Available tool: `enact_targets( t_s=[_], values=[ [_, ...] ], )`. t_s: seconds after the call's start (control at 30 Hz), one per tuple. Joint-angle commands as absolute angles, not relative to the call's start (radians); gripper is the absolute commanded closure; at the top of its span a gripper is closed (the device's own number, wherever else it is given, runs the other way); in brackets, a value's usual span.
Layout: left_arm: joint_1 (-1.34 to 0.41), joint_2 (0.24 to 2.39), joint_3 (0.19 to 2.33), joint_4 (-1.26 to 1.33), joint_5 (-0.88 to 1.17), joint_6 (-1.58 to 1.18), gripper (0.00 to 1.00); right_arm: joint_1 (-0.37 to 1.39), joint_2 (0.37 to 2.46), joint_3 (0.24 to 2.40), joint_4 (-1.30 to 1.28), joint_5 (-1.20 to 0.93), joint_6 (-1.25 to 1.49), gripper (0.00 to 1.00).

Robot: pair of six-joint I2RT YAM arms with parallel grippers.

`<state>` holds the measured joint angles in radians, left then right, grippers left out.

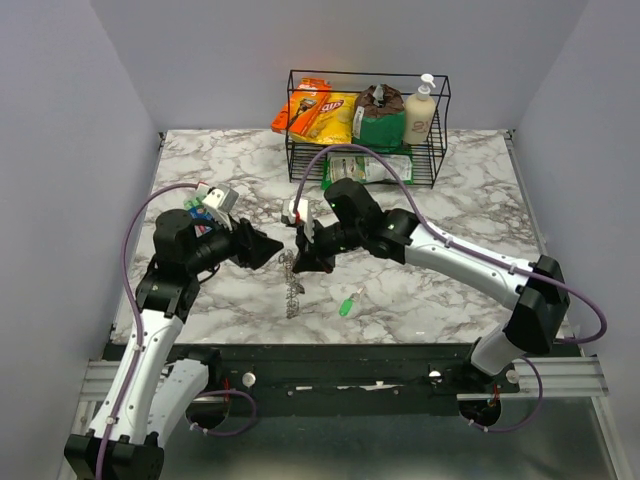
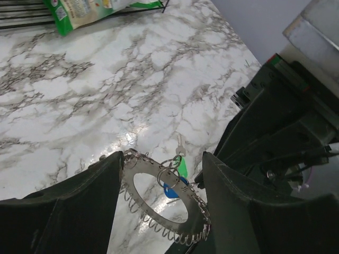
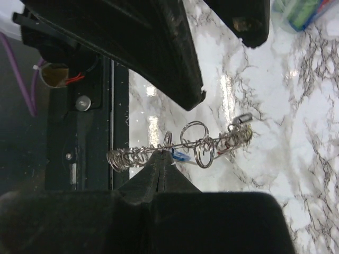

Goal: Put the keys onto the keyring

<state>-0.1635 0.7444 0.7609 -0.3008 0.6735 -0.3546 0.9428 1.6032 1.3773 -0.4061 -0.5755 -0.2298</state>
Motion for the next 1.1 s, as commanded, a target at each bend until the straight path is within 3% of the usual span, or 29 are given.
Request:
enact_targets(
  t_s=[0.0, 0.33, 0.67, 1.07],
  values=[
    [-0.161, 0.701, 0.761, -0.279, 0.879, -0.267, 0.32, 0.937, 1.531, 1.371, -0.379, -0.704, -0.272, 0.99],
    [-0.163, 0.592, 0.7, -0.088, 1.084, -0.327, 0.41, 0.931, 1.483, 1.374, -0.376, -0.785, -0.278, 0.99],
    [-0.163, 0.603, 0.709, -0.063, 1.207, -0.307, 0.53, 0.93, 1.428, 1.361, -0.368, -0.842, -0.293, 0.99],
    [-0.195, 0.64, 0.709, -0.055, 1.272, -0.298, 0.56, 0.927, 1.41, 1.361, -0.365, -0.893, -0.295, 0.99]
  ],
)
